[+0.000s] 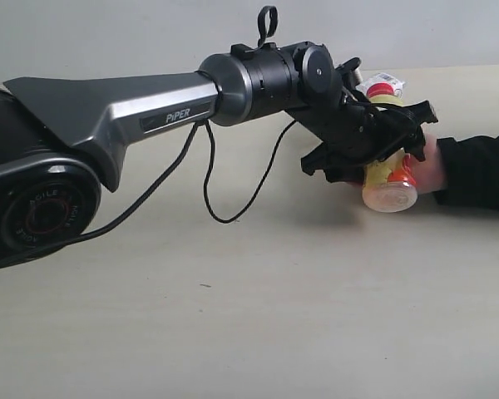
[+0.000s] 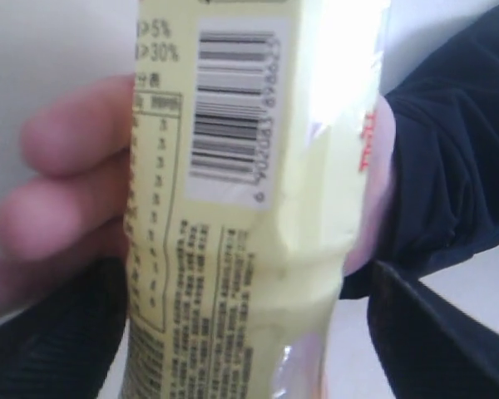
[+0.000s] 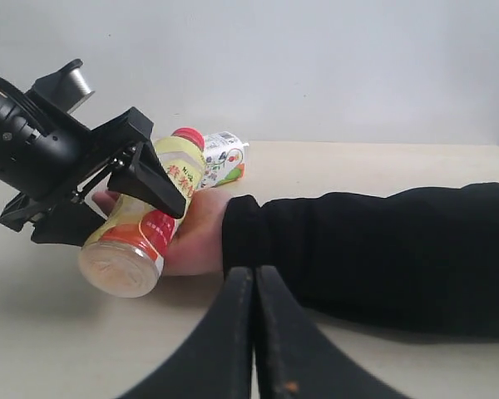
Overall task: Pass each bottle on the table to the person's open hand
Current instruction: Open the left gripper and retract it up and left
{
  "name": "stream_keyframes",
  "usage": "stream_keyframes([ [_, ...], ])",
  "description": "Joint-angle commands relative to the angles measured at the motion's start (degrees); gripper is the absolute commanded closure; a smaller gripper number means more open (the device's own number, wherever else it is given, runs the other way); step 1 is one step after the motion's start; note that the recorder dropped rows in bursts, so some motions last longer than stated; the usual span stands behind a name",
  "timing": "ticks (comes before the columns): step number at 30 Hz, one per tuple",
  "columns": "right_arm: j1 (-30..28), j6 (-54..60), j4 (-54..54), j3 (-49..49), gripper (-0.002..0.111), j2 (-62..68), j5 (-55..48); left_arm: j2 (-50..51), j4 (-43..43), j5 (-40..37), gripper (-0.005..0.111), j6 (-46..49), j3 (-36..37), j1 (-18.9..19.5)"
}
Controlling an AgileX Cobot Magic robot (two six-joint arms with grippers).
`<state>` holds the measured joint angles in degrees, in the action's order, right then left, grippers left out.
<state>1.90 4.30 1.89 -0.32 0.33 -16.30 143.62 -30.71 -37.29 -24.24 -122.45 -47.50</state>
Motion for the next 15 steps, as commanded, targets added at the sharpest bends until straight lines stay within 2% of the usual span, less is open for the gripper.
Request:
stream_keyframes([
  [1, -0.3, 0.17, 0.13, 0.32, 0.108, -0.33, 0.08, -1.61, -0.32, -0.39, 0.03, 1.49, -0.34, 0.27],
  [6, -0.3, 0.17, 0.13, 0.32, 0.108, -0.33, 0.08, -3.51, 0.31, -3.54, 0.03, 3.5, -0.34, 0.38],
  [11, -0.3, 0.17, 0.13, 0.32, 0.108, -0.33, 0.08, -4.76, 3.64, -13.0, 0.03, 4.94, -0.34, 1.13],
  [15, -0.3, 0.17, 0.13, 0.32, 0.108, -0.33, 0.08, -6.68, 4.44, -17.67, 0.03, 10.73, -0.34, 1.17],
])
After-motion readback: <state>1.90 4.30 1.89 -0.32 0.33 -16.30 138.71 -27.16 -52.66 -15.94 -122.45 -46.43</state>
